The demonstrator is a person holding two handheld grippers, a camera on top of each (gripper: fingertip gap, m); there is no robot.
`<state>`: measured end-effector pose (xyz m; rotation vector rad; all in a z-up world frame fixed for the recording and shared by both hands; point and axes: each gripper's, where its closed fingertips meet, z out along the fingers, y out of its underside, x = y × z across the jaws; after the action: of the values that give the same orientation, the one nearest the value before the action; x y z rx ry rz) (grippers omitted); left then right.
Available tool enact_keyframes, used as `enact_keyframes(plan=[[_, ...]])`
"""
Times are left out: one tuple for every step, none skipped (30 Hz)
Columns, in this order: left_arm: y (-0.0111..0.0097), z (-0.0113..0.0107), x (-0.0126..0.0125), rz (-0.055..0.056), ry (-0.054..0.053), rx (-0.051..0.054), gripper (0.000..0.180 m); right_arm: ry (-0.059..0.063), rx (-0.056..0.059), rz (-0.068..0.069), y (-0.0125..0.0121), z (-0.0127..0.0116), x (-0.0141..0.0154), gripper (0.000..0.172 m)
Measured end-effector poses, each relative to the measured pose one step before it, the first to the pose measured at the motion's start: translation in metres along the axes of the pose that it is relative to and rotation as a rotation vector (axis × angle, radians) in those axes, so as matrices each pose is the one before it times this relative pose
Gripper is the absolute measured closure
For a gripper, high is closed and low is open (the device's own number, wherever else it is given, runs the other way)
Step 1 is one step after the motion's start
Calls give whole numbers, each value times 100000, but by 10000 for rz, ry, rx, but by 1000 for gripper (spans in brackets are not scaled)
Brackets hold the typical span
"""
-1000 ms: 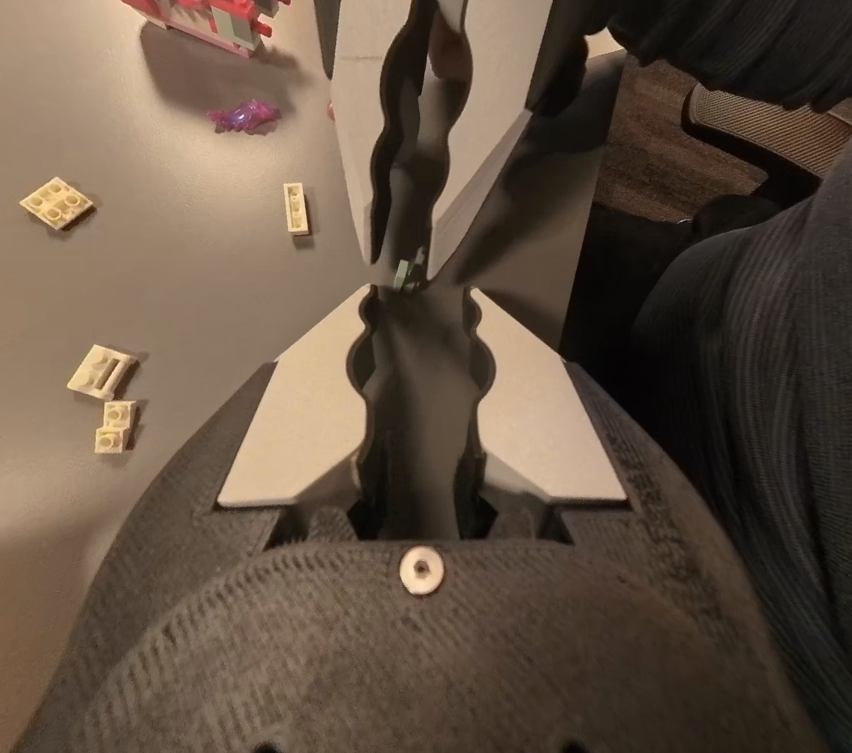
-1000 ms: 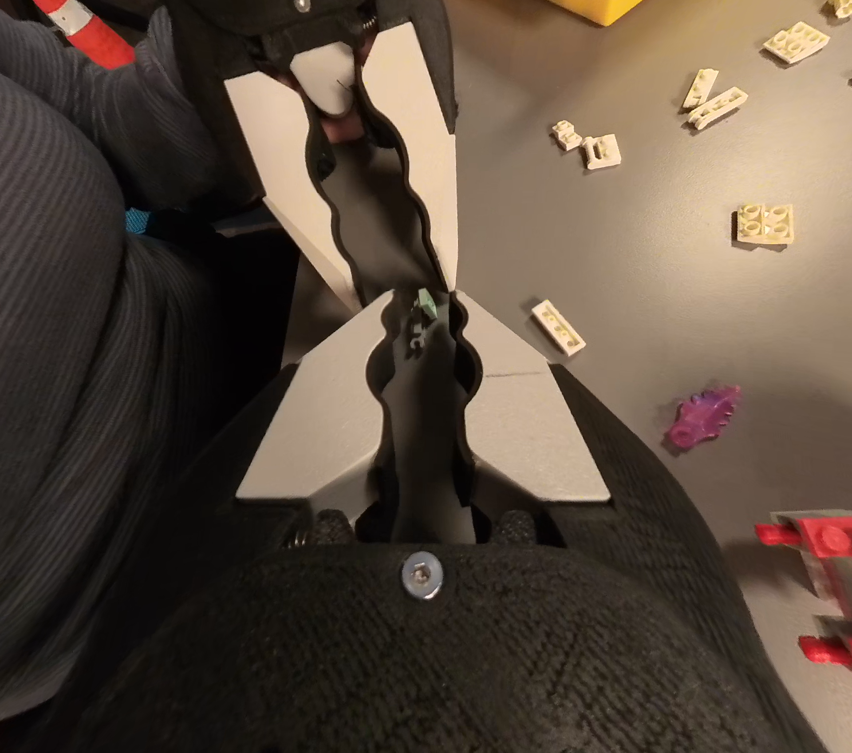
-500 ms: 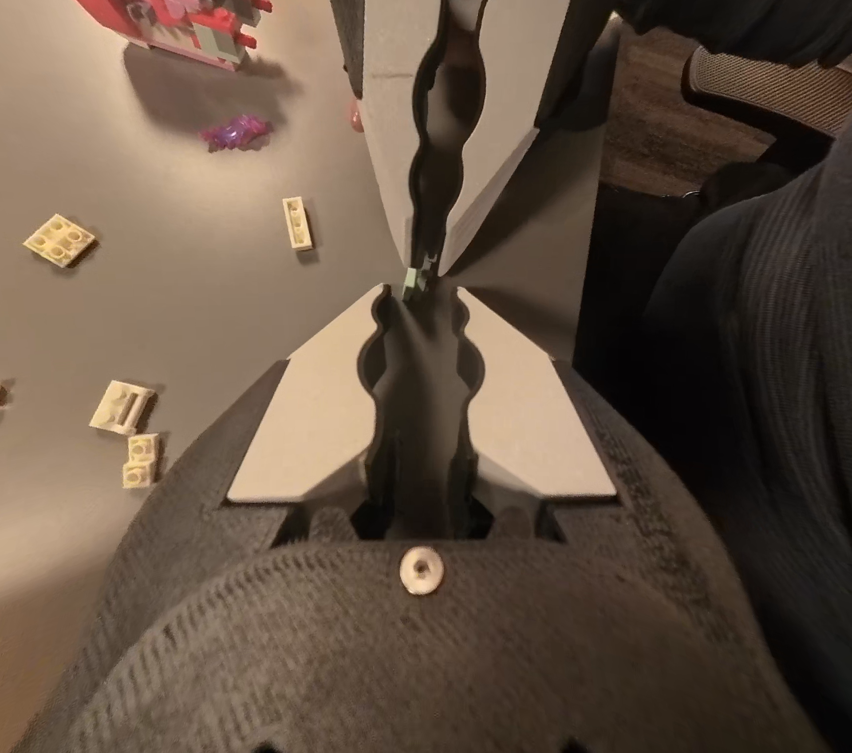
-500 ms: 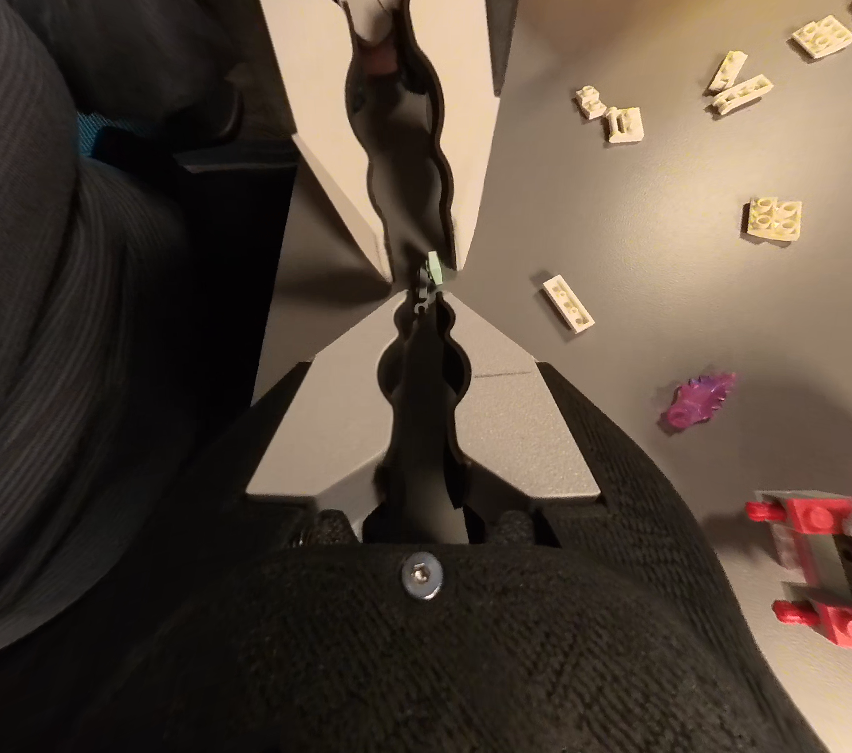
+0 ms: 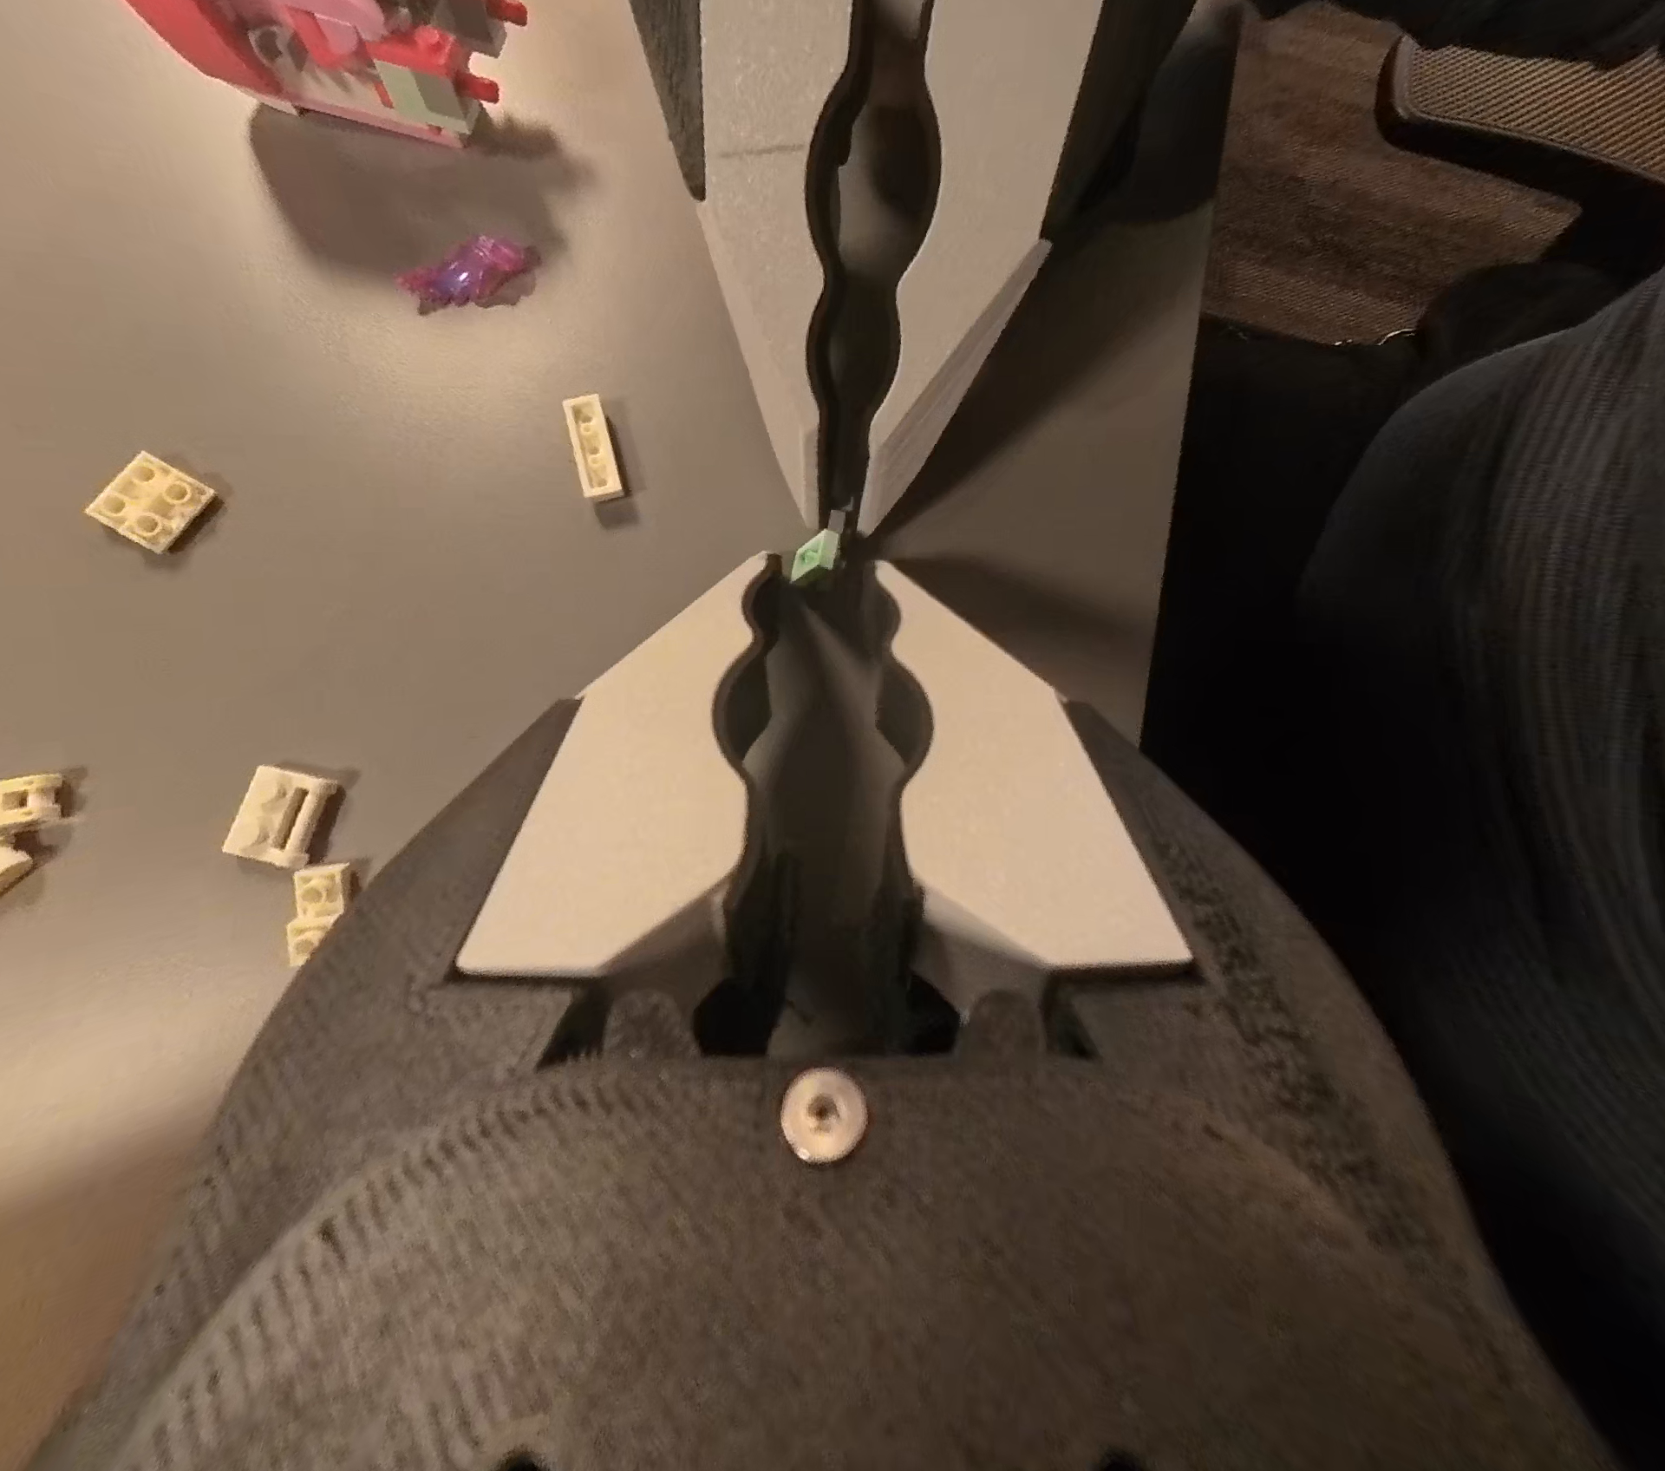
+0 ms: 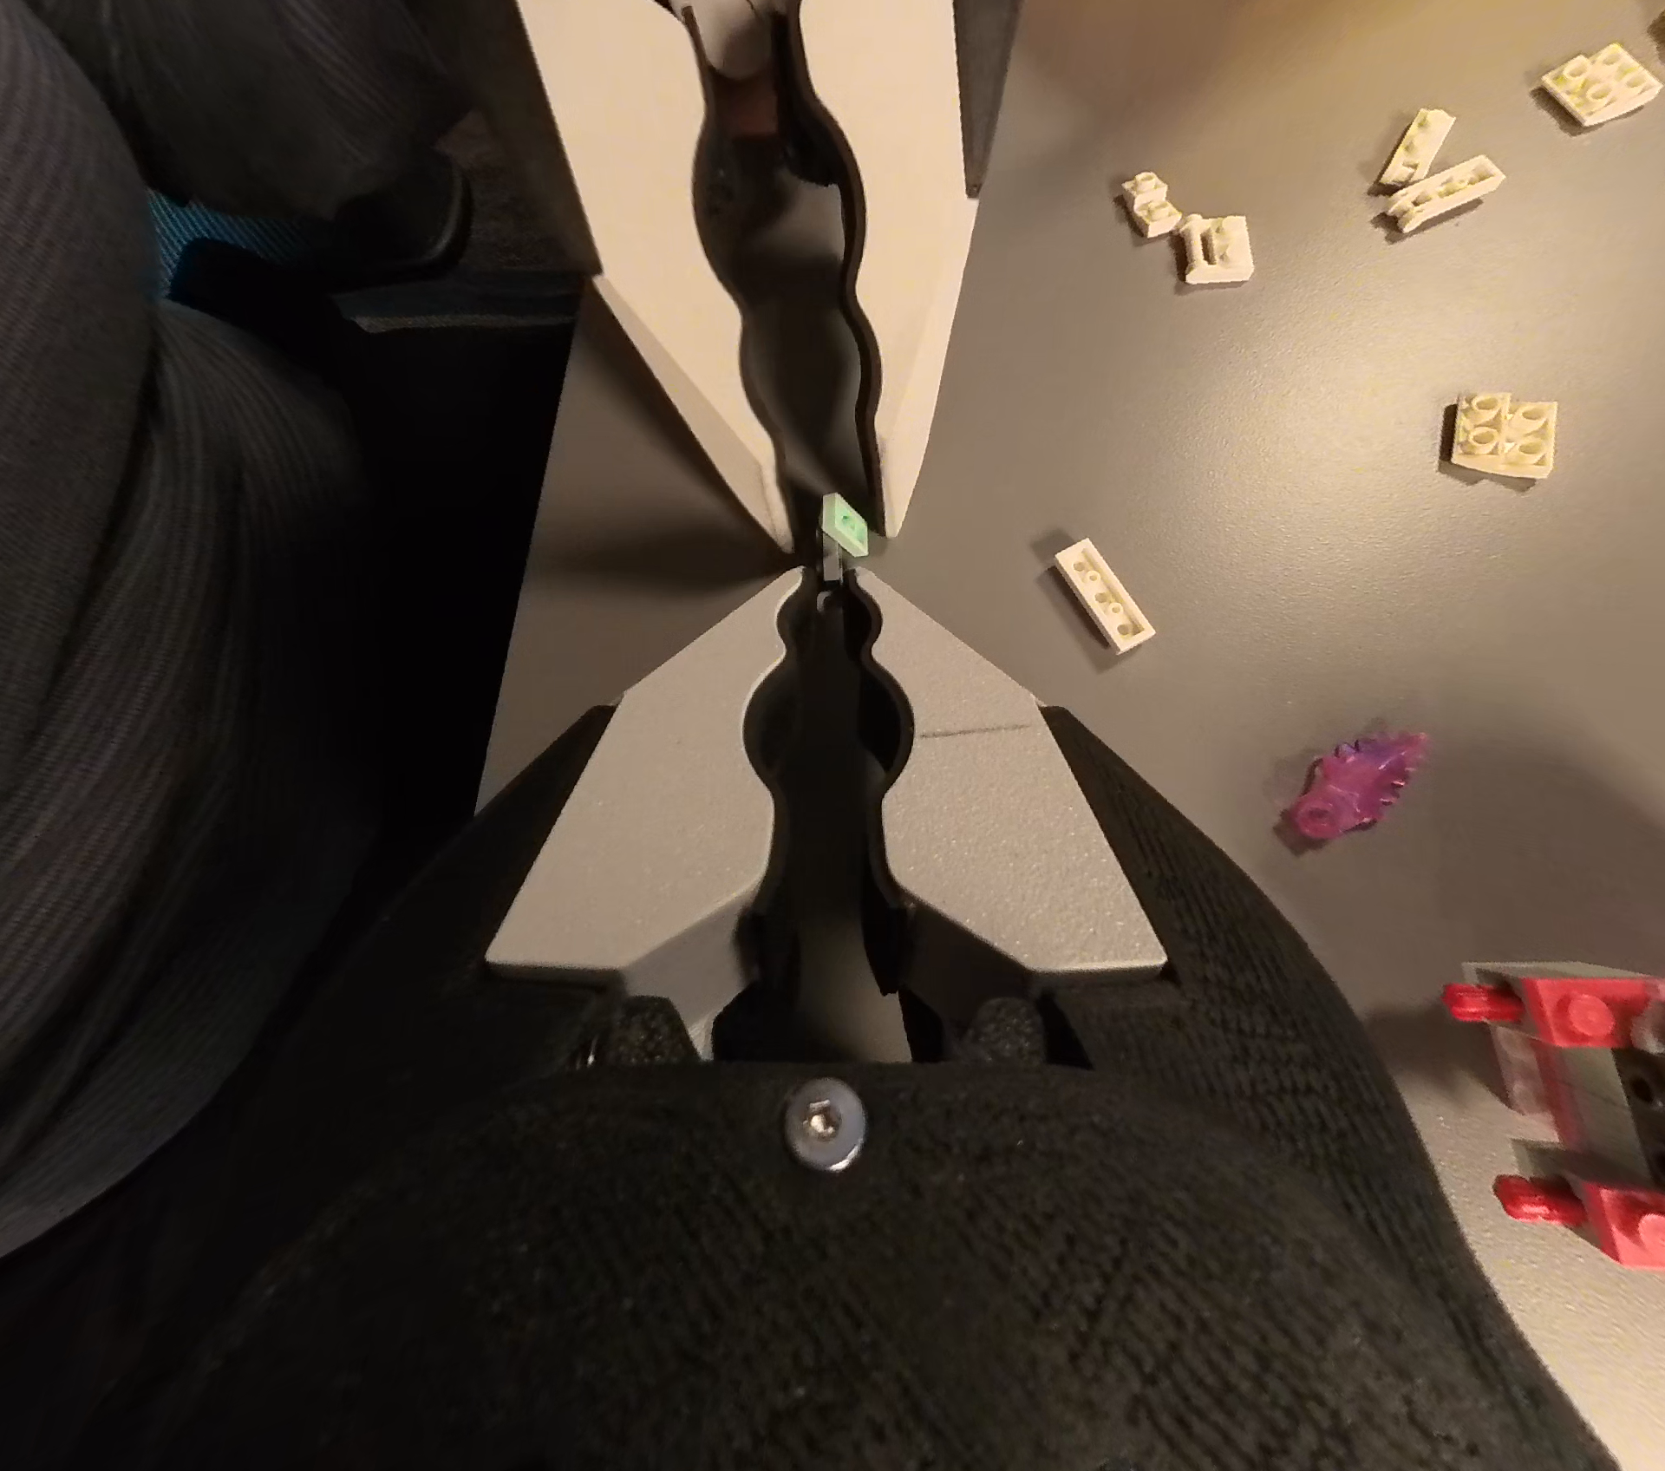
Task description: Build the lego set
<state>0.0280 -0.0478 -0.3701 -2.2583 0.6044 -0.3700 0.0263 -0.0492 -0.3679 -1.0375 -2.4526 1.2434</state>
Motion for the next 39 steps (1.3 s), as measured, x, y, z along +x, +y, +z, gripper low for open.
enact_keyframes(plan=[[-29,74,-70,34,-63,8,166,21,5,-24,0,2,10,168],[-50,70,77,59,22,29,169,21,6,-37,-5,11,-1,168],[-52,56,24,25,-12,27,170,26,10,-82,6,2,-12,168],[20,1,3,58,-9,15,170,60,17,-117,12,-3,-5,168],[3,-1,16,2,26,30,170,89,23,-151,-9,4,10,168],[6,-5,21,-27,50,25,170,117,10,-210,-41,-18,-13,168],[7,-21,-4,93,-15,23,170,198,27,-322,-83,-6,11,168],[-18,-24,-69,231,-143,54,171,263,11,-363,-77,-31,69,168],[-94,-88,-103,285,-234,88,171,296,14,-370,-127,-46,110,168],[-222,-197,-89,378,-239,180,171,270,58,-328,-239,-148,80,169],[-358,-298,-137,340,-243,296,171,269,91,-268,-386,-256,152,169],[-488,-379,-149,234,-197,392,171,265,111,-295,-500,-340,182,169],[-512,-401,-89,153,-99,394,171,213,78,-327,-561,-353,133,169],[-537,-423,-179,145,-130,373,172,300,35,-450,-575,-307,229,169],[-452,-371,-134,133,-87,271,172,284,-48,-542,-504,-242,178,169],[-359,-312,-96,166,-56,186,172,241,-98,-537,-422,-181,165,169],[-299,-294,-80,162,-26,149,173,260,-78,-517,-388,-150,222,169],[-281,-254,-83,106,-16,152,173,213,-80,-499,-318,-125,161,169],[-247,-206,-81,48,-2,138,173,171,-59,-378,-283,-120,154,169],[-223,-168,-80,-16,5,129,173,134,-25,-258,-217,-103,163,169],[-203,-145,-130,-21,-19,132,173,140,26,-172,-181,-88,195,169],[-133,-100,-82,-50,7,90,173,95,38,-123,-115,-43,140,169],[-35,-63,-73,-76,31,33,173,61,14,-71,-45,24,86,169],[52,7,-95,-39,-8,4,173,27,-18,4,42,64,68,169],[119,58,-129,-75,-40,-15,173,-12,-32,80,132,118,59,169],[144,82,-136,-189,-9,-33,173,-40,-14,133,157,143,51,169],[112,75,-174,-367,21,-13,173,-36,11,234,165,170,103,169],[51,-12,-196,-361,29,76,173,-91,91,407,86,162,142,169],[-48,-102,-239,-222,-61,167,172,-192,210,660,-25,136,191,169],[-134,-242,-279,-203,-127,212,171,-304,339,962,-151,136,254,169],[-226,-337,-191,-278,-57,212,162,-497,310,1159,-63,150,138,169],[-268,-376,-239,-318,-71,219,155,-655,350,1142,-120,96,-18,169],[-260,-398,-212,-235,-80,224,153,-491,472,1066,-300,45,193,169],[-169,-365,-199,-197,-113,160,153,-463,372,954,-228,41,172,169],[-47,-267,-215,-260,-128,59,153,-454,292,718,-180,42,49,169],[42,-146,-111,-324,-56,0,153,-291,337,458,-268,26,76,169],[73,-64,98,-328,89,-12,154,-265,317,326,-282,41,-30,169],[89,1,127,-290,109,-2,155,-333,272,317,-280,54,-224,169],[116,23,85,-186,73,-15,156,-267,199,302,-203,72,-164,169]])
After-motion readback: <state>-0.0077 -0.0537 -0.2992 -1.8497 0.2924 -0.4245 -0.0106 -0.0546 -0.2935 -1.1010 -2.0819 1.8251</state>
